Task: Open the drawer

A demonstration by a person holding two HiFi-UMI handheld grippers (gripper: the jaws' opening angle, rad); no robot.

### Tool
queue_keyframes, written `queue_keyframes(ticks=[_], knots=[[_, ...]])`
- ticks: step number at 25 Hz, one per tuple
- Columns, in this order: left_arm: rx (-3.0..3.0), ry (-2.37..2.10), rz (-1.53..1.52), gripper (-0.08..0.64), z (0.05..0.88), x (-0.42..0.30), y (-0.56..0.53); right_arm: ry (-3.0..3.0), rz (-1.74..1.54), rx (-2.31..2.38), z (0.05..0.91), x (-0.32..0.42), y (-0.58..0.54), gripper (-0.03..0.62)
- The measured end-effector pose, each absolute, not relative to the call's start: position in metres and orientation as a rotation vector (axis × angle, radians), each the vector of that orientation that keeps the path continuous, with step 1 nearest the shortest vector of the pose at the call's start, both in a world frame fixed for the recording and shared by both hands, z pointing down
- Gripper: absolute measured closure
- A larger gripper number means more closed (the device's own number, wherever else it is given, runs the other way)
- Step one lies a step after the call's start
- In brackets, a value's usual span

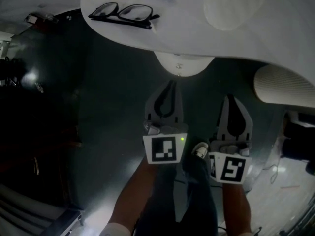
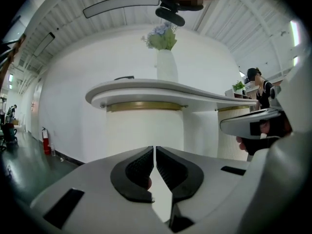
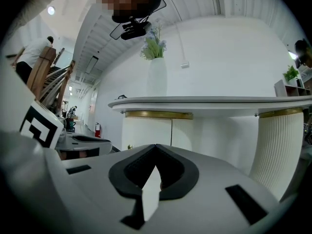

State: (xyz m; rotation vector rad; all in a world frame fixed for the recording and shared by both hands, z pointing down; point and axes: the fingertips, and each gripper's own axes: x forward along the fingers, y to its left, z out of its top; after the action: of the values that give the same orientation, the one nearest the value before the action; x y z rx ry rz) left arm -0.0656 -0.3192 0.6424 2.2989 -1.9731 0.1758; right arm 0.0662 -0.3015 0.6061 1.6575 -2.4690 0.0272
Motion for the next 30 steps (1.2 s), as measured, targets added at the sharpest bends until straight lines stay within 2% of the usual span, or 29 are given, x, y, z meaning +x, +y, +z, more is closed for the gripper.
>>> queue_keyframes(ticks=[14, 22, 30], knots=[[2.276, -1.952, 0.264, 0.422, 0.684, -0.071, -0.395, -2.446, 0.018, 1.657, 0.619, 0.073, -0.312, 0.588], [2.264, -1.972, 0.262, 0.421, 0.684, -0.073, -0.414, -2.424, 0.049, 1.669, 0.624, 0.077, -0.314, 0.588], [2.266, -1.983, 0.249, 0.453, 0.682, -0.072, -0.411, -2.411, 0.067, 1.663, 0.628, 0.077, -0.313, 0.588]])
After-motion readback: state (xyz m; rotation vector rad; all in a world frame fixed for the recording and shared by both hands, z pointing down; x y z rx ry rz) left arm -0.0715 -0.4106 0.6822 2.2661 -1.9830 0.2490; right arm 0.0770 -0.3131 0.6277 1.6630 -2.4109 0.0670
